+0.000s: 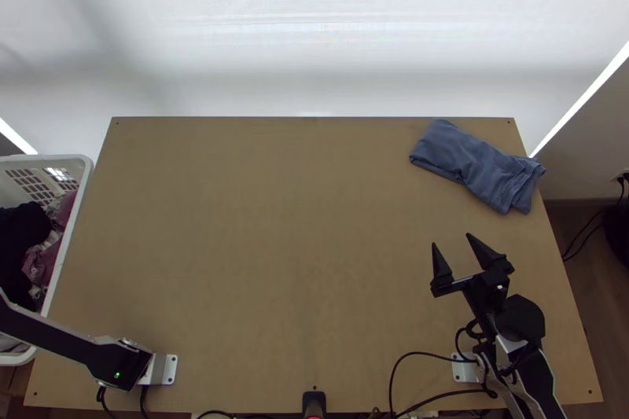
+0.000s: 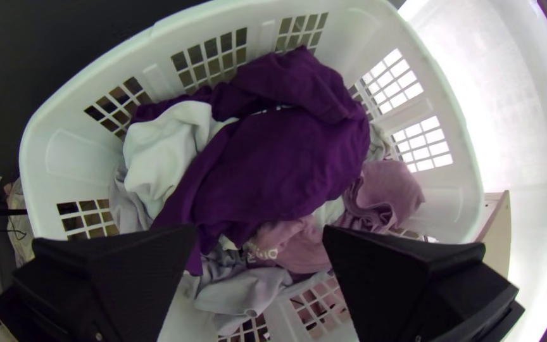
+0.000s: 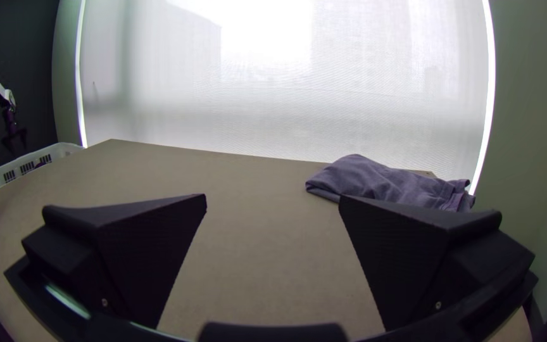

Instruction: Fold the t-shirt

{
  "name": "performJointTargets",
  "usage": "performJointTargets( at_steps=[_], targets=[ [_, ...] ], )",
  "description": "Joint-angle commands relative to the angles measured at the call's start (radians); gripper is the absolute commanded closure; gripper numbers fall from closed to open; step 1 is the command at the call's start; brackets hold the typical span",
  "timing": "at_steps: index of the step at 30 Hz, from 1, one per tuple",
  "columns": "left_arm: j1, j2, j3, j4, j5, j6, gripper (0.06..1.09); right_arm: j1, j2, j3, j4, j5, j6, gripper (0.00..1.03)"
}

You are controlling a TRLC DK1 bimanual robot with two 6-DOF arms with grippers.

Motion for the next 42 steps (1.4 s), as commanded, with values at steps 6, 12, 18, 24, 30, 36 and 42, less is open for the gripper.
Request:
performJointTargets(
  at_steps=[6,12,18,24,30,36,42],
  targets=[
    [0.033,0.151,0.087,-0.002,-0.016,0.082,0.29,0.011,-0.004,-0.01,0.014,0.007,0.004,0.04],
    [0.043,0.231,0.12,0.002,-0.031,0.105,0.29,0.011,-0.004,-0.01,0.014,0.007,0.004,0.04],
    [0.056,0.321,0.169,0.031,-0.063,0.128,0.28,0.011,-0.004,-0.01,0.014,0.007,0.004,0.04],
    [0.054,0.409,0.173,0.099,-0.115,0.186,0.11,0.011,-0.004,-0.01,0.014,0.007,0.004,0.04],
    [0.052,0.396,0.169,0.137,-0.092,0.226,0.83,0.011,-0.004,-0.01,0.014,0.007,0.004,0.04],
    [0.042,0.231,0.164,0.13,0.038,0.258,1.05,0.011,-0.004,-0.01,0.014,0.007,0.004,0.04],
    [0.023,0.014,0.166,0.128,0.135,0.212,1.05,0.011,-0.004,-0.01,0.014,0.007,0.004,0.04]
  ],
)
